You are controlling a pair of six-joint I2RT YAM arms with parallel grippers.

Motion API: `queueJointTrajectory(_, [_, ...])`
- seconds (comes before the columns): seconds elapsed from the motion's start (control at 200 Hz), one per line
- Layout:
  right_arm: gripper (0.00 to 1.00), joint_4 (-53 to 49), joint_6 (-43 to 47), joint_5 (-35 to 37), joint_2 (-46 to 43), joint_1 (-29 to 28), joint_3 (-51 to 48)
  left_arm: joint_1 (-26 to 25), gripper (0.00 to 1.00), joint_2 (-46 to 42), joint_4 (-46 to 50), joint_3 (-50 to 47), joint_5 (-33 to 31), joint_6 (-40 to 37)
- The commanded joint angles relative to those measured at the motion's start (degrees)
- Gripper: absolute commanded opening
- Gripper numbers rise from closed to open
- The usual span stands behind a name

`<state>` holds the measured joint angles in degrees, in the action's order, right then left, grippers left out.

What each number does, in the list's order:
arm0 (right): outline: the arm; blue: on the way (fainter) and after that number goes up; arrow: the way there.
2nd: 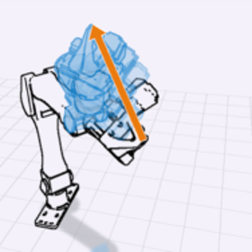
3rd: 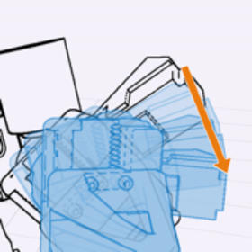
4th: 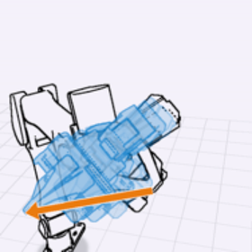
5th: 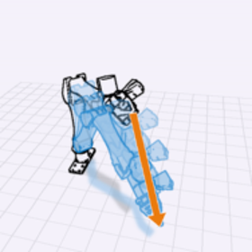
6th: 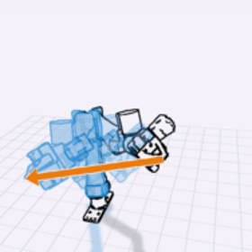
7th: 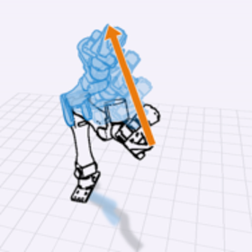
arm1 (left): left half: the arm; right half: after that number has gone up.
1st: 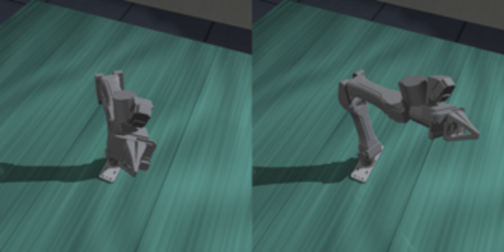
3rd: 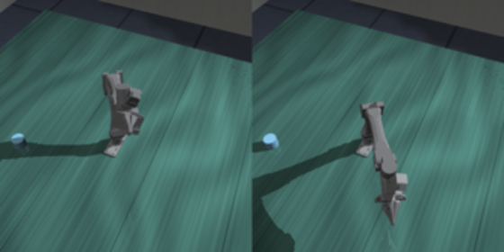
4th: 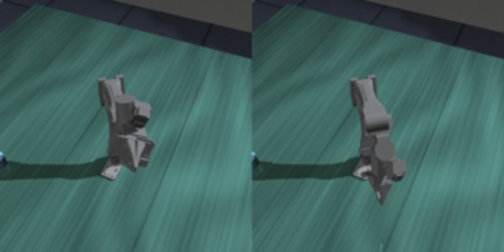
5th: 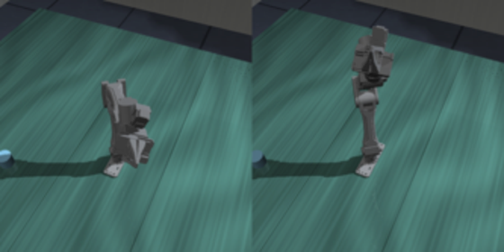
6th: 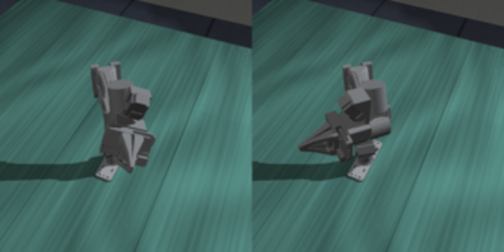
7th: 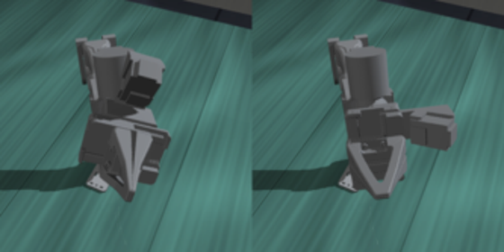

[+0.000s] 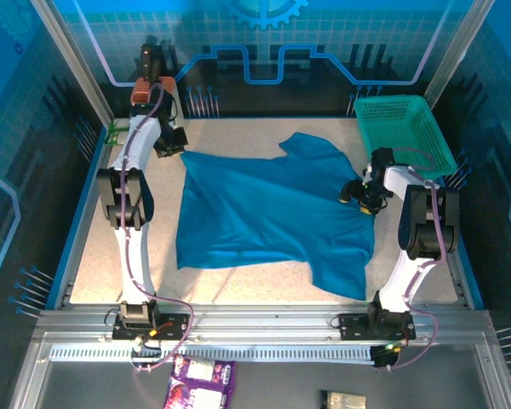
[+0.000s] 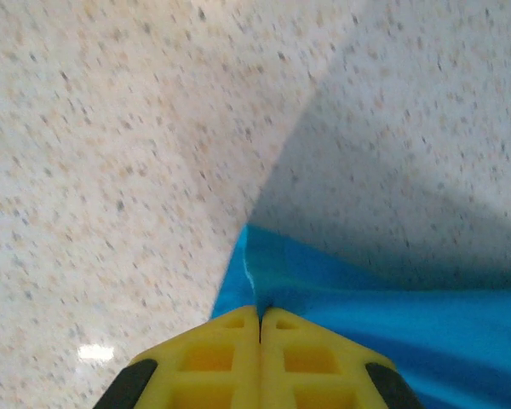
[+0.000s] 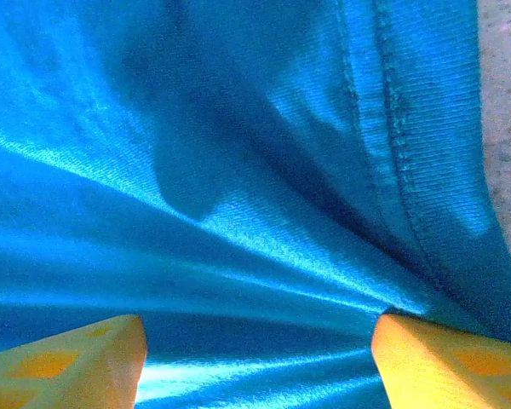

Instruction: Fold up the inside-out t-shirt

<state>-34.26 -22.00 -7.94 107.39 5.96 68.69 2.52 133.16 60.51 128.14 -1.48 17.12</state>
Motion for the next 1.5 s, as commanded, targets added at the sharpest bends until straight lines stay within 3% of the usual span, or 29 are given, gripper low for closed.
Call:
queueJointTrajectory(0.0, [0.73, -2.1, 0.4, 1.5, 1.9, 0.8, 0.3, 0.7, 0.0, 6.8, 5.6, 6.1, -3.6, -2.6])
queueJointTrajectory(0.08, [0.73, -1.8, 0.7, 0.5, 1.9, 0.9, 0.4, 0.7, 0.0, 10.0, 6.6, 9.6, -3.0, -2.5])
queueJointTrajectory(0.215, [0.71, -2.1, 0.8, -1.2, 0.3, -0.3, 1.0, 0.6, 0.17, 10.7, 6.6, 11.2, -1.4, -1.7])
queueJointTrajectory(0.33, [0.71, -4.3, 1.0, -1.0, -3.0, -2.5, 2.5, 0.5, 0.35, 3.9, 4.4, 6.3, -1.3, -1.2])
queueJointTrajectory(0.415, [0.71, -6.4, 1.0, -0.1, -5.8, -4.1, 3.4, 0.5, 0.38, -3.8, 1.8, -1.0, -0.8, -0.6])
queueJointTrajectory(0.675, [0.71, -9.5, 1.0, -2.3, -12.7, -7.8, -0.8, -2.1, 0.36, -27.8, -7.7, -38.2, 4.7, -0.1])
queueJointTrajectory(0.881, [0.71, -8.1, 1.6, -5.0, -13.3, -7.9, -6.8, -4.5, 0.37, -36.5, -14.3, -60.6, 4.6, 3.3])
queueJointTrajectory(1.086, [0.71, -6.2, 2.1, -3.5, -9.5, -7.2, -8.8, -6.8, 0.36, -35.0, -18.9, -68.5, 5.6, 5.7])
queueJointTrajectory(1.496, [0.7, -4.3, 0.0, -1.5, -6.8, -6.2, -10.4, -8.6, 0.06, -36.1, -22.2, -74.4, 7.8, 6.7])
